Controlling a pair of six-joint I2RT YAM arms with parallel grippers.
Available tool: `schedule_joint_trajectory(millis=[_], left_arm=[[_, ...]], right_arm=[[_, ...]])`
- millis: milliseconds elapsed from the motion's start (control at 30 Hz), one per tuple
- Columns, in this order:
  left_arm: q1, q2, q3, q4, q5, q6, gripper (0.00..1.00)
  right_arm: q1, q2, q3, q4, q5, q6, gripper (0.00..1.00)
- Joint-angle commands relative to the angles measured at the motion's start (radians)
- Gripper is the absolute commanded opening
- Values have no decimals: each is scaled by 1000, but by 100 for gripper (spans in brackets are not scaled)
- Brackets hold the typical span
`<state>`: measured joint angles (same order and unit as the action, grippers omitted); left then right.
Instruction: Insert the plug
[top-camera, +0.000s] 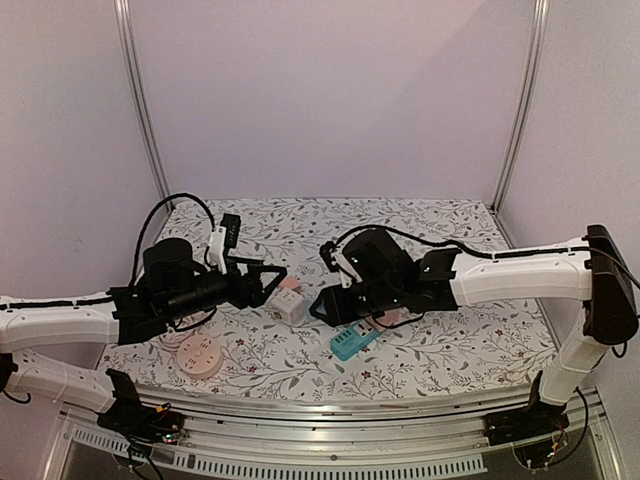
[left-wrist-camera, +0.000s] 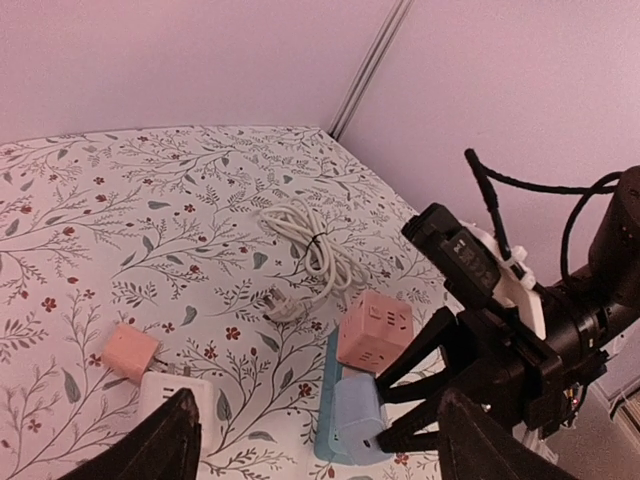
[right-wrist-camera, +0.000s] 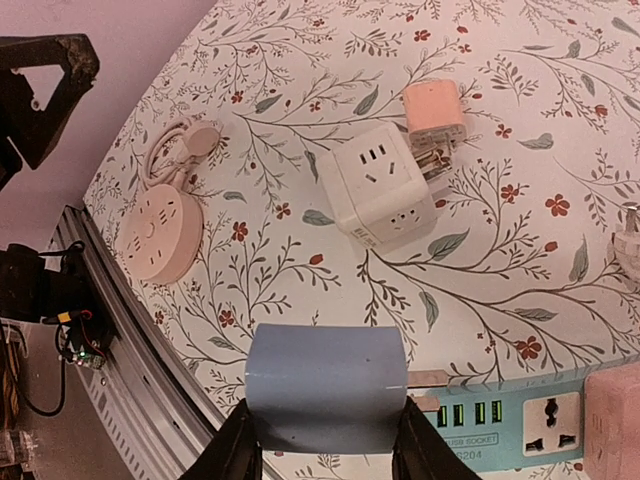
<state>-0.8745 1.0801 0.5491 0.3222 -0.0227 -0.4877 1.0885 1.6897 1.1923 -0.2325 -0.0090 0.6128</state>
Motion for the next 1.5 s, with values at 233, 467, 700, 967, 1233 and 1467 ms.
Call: schedule_joint_trajectory(millis=[233, 467, 700, 967, 1233, 1467], left_arm=[[-15, -11, -30, 44, 52, 17, 80], [-33, -13, -78, 162, 102, 82, 86], [-88, 82, -48, 277, 27, 152, 83], [-133, 186, -10, 438, -114, 189, 79], [-154, 293, 43, 523, -174, 224, 73], [-197, 349, 53, 628, -219, 271, 68]], right_arm=[[8, -57, -13, 206, 157, 30, 28], [9, -129, -52, 247, 239, 82, 27], [8, -169, -100, 383, 193, 171, 27], [9, -180, -174, 571, 131, 282, 23], [9, -194, -236, 712, 100, 359, 22], [8, -192, -261, 756, 83, 403, 22]])
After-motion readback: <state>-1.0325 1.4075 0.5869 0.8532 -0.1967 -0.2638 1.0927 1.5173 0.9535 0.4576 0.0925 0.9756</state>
